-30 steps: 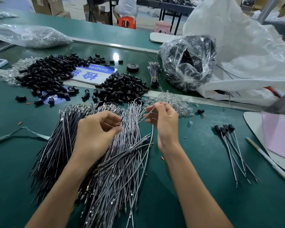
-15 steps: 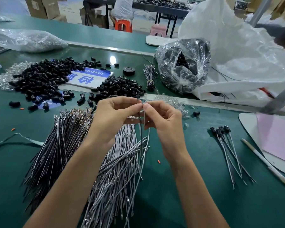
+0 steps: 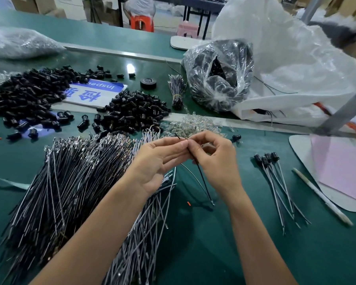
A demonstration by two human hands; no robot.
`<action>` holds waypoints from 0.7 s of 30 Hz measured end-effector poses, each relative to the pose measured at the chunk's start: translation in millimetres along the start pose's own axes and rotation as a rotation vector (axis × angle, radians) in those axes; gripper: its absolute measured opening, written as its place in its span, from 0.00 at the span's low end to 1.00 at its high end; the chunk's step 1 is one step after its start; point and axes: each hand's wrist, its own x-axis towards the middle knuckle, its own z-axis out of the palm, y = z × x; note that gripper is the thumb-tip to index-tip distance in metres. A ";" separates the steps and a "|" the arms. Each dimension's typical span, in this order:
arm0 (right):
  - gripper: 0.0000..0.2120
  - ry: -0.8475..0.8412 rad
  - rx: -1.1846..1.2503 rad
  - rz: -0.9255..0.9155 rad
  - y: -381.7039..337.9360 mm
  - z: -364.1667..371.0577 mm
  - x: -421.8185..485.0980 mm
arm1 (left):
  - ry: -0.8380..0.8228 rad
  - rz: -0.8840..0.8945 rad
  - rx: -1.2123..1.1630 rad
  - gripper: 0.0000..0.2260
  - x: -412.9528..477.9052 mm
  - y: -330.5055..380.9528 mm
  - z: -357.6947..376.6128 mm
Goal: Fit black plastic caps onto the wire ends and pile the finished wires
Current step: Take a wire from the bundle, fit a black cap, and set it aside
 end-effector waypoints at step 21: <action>0.06 0.006 0.995 0.300 -3.1 -0.4 3.7 | -0.312 0.175 1.337 0.14 -4.7 -10.9 -2.0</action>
